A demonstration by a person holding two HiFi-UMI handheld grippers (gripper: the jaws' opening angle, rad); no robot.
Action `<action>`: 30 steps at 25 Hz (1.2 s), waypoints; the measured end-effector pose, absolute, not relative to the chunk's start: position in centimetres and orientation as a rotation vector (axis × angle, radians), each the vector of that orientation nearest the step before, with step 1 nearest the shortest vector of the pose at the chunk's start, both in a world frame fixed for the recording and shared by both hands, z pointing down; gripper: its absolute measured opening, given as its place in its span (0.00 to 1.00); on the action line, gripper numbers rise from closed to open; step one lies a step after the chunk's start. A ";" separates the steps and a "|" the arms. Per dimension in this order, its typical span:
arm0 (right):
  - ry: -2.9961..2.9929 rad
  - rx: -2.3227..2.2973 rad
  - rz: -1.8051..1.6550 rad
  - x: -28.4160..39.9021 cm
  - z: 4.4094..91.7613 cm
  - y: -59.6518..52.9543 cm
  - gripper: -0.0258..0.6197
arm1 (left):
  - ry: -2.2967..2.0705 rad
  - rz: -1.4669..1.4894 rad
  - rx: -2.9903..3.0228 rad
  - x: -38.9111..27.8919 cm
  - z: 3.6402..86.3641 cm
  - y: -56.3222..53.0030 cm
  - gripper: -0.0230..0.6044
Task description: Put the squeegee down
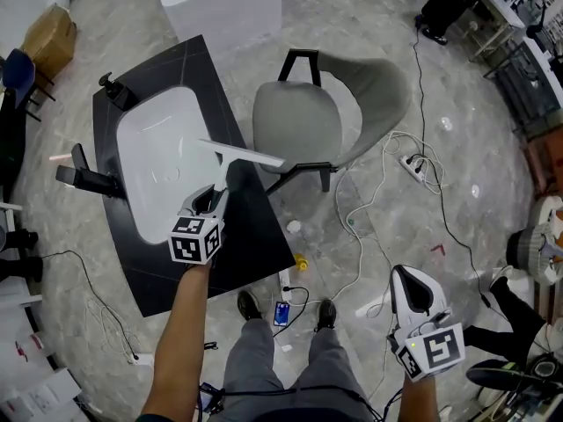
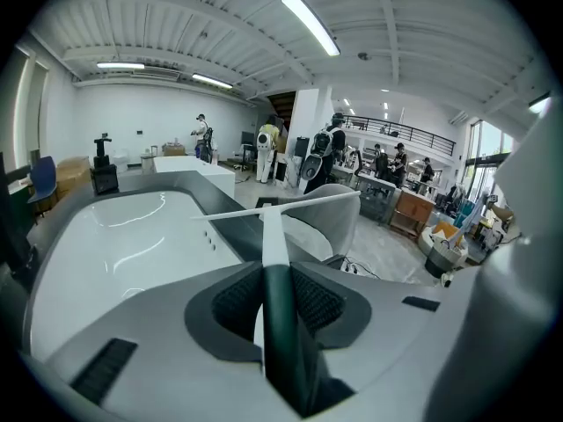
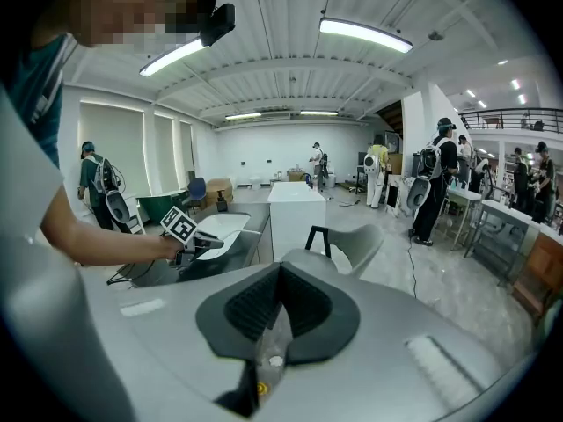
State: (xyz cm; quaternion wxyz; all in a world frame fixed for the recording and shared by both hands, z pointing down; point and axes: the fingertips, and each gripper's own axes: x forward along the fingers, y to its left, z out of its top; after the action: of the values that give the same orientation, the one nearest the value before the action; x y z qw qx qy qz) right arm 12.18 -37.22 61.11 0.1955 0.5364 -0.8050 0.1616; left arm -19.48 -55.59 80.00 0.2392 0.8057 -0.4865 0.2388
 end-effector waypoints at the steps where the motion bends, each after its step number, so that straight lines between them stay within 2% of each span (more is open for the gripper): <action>1: -2.254 1.504 0.454 12.2 61.1 -37.2 0.06 | -1.325 0.660 2.198 -19.4 80.3 -55.6 0.19; 20: -2.265 1.545 0.434 13.7 58.8 -36.6 0.06 | -1.273 0.849 2.200 -17.8 82.4 -55.5 0.19; 24: -2.281 1.561 0.417 14.1 57.4 -36.8 0.06 | -1.261 0.861 2.239 -17.8 80.5 -55.2 0.26; 30: -2.344 1.586 0.373 14.3 53.7 -37.0 0.06 | -1.357 0.778 2.304 -19.5 73.3 -54.0 0.24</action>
State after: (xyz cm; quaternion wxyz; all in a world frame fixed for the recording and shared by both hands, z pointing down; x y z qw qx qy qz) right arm 14.33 -37.01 53.68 0.1430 0.5500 -0.8126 0.1295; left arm -19.53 -54.02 73.31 0.1774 0.8143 -0.4794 0.2749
